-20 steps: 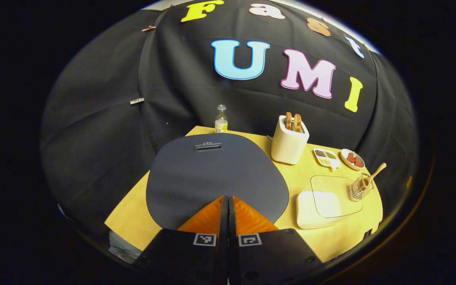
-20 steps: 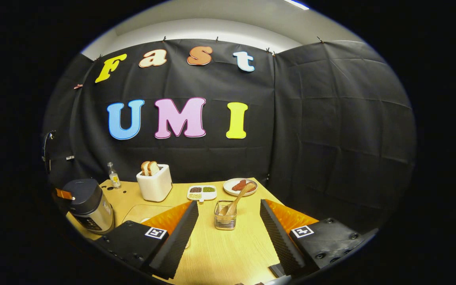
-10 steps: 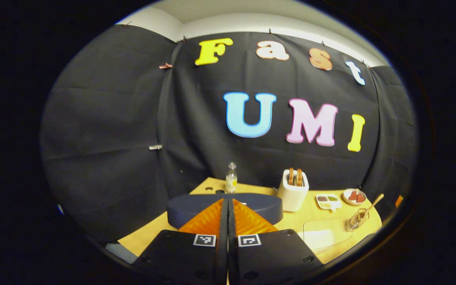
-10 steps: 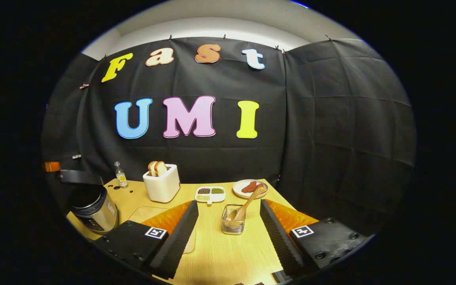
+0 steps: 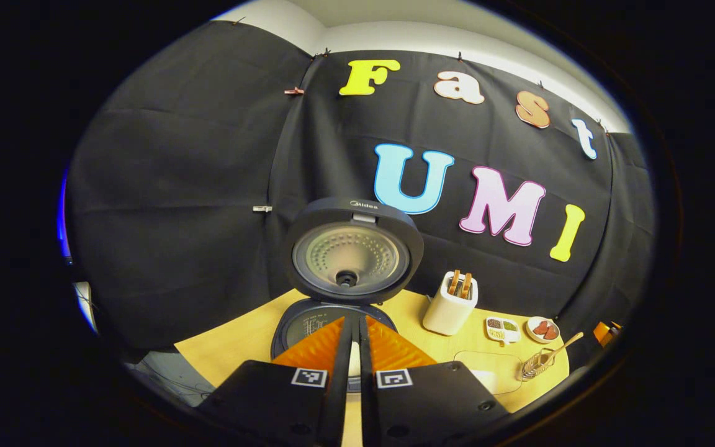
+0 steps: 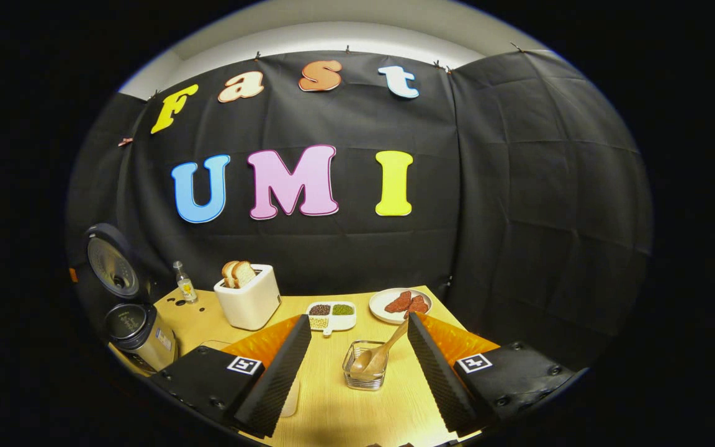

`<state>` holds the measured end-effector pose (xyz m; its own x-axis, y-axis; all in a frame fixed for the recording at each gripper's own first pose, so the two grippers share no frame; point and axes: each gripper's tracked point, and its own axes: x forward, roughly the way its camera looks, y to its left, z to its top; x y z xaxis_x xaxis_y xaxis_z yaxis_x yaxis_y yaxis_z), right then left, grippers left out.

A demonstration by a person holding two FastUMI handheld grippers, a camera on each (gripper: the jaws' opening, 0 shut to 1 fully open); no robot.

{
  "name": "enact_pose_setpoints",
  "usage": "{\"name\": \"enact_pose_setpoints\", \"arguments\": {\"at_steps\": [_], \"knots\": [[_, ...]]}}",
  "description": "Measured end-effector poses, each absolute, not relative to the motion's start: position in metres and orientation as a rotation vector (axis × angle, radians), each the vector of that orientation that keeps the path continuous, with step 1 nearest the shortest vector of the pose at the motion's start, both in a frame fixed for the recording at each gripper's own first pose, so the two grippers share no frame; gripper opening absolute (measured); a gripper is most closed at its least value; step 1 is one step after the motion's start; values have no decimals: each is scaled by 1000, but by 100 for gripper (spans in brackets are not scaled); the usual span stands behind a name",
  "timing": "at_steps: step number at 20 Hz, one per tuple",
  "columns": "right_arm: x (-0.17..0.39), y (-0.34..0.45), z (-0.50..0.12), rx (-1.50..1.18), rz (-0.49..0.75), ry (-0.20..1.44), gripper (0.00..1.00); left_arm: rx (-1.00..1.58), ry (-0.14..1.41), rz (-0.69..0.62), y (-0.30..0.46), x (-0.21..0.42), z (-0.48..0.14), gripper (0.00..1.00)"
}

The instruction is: Close the left gripper, press the button to open the rice cooker; take a wooden spoon from the chopstick holder with the right hand, scoop a spoonful of rice and pour it into the rice cooker, then put the wooden spoon back into the chopstick holder.

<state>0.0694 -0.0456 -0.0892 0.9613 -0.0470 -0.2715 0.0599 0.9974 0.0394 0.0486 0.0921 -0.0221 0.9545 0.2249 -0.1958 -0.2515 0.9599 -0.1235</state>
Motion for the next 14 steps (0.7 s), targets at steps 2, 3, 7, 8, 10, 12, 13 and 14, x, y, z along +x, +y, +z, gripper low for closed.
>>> {"name": "enact_pose_setpoints", "arguments": {"at_steps": [2, 3, 7, 8, 10, 12, 13, 14], "knots": [[82, -53, -99, 57, -58, 292, 98, -134, 181, 252, 81, 41, -24, 19], [88, -58, -105, 64, -60, 304, 98, -128, 182, 258, 76, 38, -24, 15], [107, -72, -140, 98, -69, 389, 98, -122, 210, 298, 64, 24, -37, 79], [112, -73, -147, 103, -64, 406, 97, -125, 219, 319, 57, 21, -42, 96], [122, -76, -160, 113, -55, 425, 99, -132, 239, 338, 49, 13, -51, 95], [134, -81, -177, 122, -53, 451, 99, -112, 265, 361, 44, 6, -61, 95], [139, -85, -190, 133, -59, 477, 98, -95, 277, 370, 41, 3, -66, 95], [142, -87, -204, 149, -64, 508, 99, -72, 291, 380, 37, 1, -72, 95]]}}
